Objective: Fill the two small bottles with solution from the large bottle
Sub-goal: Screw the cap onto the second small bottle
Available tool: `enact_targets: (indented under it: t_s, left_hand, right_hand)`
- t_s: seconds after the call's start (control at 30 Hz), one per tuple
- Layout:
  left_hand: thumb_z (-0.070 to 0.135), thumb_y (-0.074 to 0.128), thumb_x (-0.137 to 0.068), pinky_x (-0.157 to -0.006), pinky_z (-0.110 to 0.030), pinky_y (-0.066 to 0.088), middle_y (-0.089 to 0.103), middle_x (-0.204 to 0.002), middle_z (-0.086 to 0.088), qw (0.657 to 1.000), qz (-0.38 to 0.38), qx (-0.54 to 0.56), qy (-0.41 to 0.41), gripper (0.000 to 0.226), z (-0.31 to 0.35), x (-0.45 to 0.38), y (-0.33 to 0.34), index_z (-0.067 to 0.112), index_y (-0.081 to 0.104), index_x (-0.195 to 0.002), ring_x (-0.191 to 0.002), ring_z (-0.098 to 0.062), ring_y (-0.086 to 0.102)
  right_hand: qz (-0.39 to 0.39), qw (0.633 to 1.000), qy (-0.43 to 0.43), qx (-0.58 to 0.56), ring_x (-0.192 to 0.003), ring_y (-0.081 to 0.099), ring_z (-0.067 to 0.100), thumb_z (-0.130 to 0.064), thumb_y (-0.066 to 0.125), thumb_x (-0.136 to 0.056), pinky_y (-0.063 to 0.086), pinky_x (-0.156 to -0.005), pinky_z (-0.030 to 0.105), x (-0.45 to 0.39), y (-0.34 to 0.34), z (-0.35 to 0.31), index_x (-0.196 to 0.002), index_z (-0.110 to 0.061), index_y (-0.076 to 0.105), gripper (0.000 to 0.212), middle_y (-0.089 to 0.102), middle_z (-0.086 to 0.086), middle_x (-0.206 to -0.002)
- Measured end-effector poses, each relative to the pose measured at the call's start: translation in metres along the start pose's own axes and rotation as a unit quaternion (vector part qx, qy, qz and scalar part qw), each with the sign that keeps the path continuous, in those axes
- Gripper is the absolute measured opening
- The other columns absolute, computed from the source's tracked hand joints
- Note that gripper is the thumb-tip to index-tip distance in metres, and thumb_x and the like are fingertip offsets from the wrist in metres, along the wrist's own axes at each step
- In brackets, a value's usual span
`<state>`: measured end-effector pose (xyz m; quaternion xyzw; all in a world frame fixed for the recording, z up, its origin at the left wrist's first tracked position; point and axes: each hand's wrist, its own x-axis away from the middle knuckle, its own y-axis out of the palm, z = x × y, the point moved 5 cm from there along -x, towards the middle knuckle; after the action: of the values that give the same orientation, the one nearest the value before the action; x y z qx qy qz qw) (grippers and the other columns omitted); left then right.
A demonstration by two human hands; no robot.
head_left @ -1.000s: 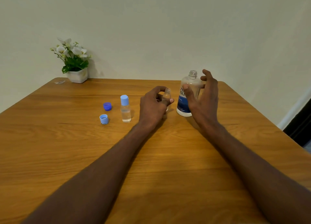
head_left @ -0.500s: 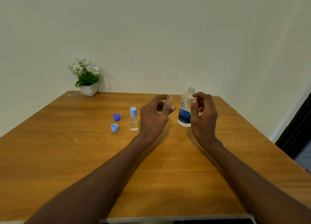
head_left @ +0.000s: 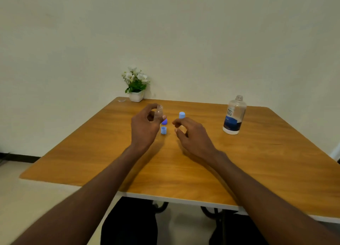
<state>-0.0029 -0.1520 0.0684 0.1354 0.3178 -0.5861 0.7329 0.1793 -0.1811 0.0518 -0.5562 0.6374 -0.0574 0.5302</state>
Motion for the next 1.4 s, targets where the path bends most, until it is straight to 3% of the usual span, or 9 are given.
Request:
enact_targets:
  t_s: [0.13,0.23,0.4,0.5,0.73,0.97,1.13,1.3,1.4]
  left_hand:
    - [0.031,0.073,-0.098,-0.067,-0.051,0.063,0.072,-0.077,0.025,0.999,-0.002,-0.037,-0.024,0.02,-0.02,0.009,-0.024,0.027,0.071,-0.117,-0.073,0.0,0.071]
    - [0.032,0.074,-0.097,-0.066,-0.049,0.063,0.073,-0.077,0.02,0.998,-0.009,-0.059,-0.03,0.021,-0.032,0.014,-0.03,0.024,0.072,-0.116,-0.072,-0.002,0.071]
    - [0.03,0.077,-0.095,-0.065,-0.05,0.062,0.074,-0.082,0.011,0.997,-0.027,-0.057,-0.046,0.025,-0.035,0.016,-0.028,0.024,0.073,-0.118,-0.069,-0.01,0.072]
    - [0.029,0.079,-0.091,-0.064,-0.05,0.062,0.075,-0.086,0.006,0.996,-0.041,-0.055,-0.051,0.027,-0.033,0.018,-0.022,0.025,0.072,-0.118,-0.071,-0.016,0.073]
    - [0.018,0.08,-0.091,-0.055,-0.039,0.062,0.075,-0.092,-0.004,0.997,-0.058,0.039,-0.03,0.03,-0.005,0.033,0.014,0.025,0.068,-0.118,-0.078,-0.024,0.074]
    - [0.015,0.08,-0.091,-0.053,-0.038,0.062,0.075,-0.088,-0.009,0.989,-0.12,0.084,-0.034,0.031,0.021,0.042,0.085,0.014,0.069,-0.12,-0.078,-0.027,0.075]
    - [0.015,0.08,-0.091,-0.054,-0.033,0.061,0.075,-0.093,-0.002,0.982,-0.153,0.104,-0.034,0.03,0.027,0.04,0.133,0.024,0.069,-0.117,-0.081,-0.017,0.074]
    - [0.019,0.075,-0.095,-0.058,-0.034,0.063,0.076,-0.093,0.009,0.982,-0.15,0.106,-0.038,0.027,0.022,0.026,0.169,0.035,0.067,-0.115,-0.082,-0.01,0.074]
    - [0.019,0.075,-0.095,-0.059,-0.037,0.064,0.077,-0.097,0.006,0.984,-0.142,0.098,-0.042,0.029,0.013,0.011,0.186,0.024,0.07,-0.122,-0.08,-0.012,0.075]
  right_hand:
    - [-0.097,0.992,0.002,0.085,-0.126,0.057,0.025,-0.027,0.054,-0.104,0.052,-0.098,0.045,-0.013,0.042,-0.012,-0.152,-0.02,0.046,0.049,0.052,0.003,-0.15]
    - [-0.143,0.98,0.006,0.14,-0.12,0.06,0.034,-0.026,0.051,-0.105,0.055,-0.088,0.049,-0.023,0.064,-0.012,-0.156,-0.023,0.038,0.053,0.05,0.008,-0.152]
    - [-0.129,0.98,-0.011,0.15,-0.109,0.063,0.026,-0.02,0.056,-0.103,0.054,-0.081,0.041,-0.027,0.071,-0.011,-0.131,-0.019,0.065,0.029,0.062,0.006,-0.128]
    - [-0.111,0.987,-0.003,0.112,-0.1,0.062,0.023,-0.02,0.064,-0.101,0.053,-0.078,0.038,-0.017,0.063,-0.008,-0.122,-0.018,0.069,0.022,0.062,0.004,-0.118]
    - [-0.045,0.994,0.059,0.078,-0.076,0.057,0.007,-0.05,0.07,-0.094,0.045,-0.064,0.027,0.025,0.006,0.007,-0.096,-0.024,0.071,0.026,0.065,-0.01,-0.085]
    - [0.134,0.977,0.146,-0.077,-0.098,0.062,0.003,-0.024,0.063,-0.104,0.049,-0.081,0.016,0.039,-0.07,0.053,-0.134,-0.027,0.066,0.031,0.065,-0.01,-0.123]
    - [0.203,0.933,0.188,-0.231,-0.081,0.07,0.012,-0.027,0.067,-0.102,0.05,-0.065,0.017,0.029,-0.096,0.078,-0.117,-0.014,0.074,0.021,0.076,0.0,-0.095]
    - [0.224,0.932,0.129,-0.252,-0.108,0.071,0.013,-0.015,0.075,-0.095,0.058,-0.088,0.025,0.001,-0.095,0.093,-0.118,-0.019,0.071,0.024,0.077,-0.003,-0.109]
    - [0.217,0.935,0.118,-0.254,-0.114,0.069,0.011,-0.016,0.067,-0.101,0.058,-0.088,0.023,-0.019,-0.087,0.098,-0.118,-0.019,0.073,0.018,0.078,-0.006,-0.112]
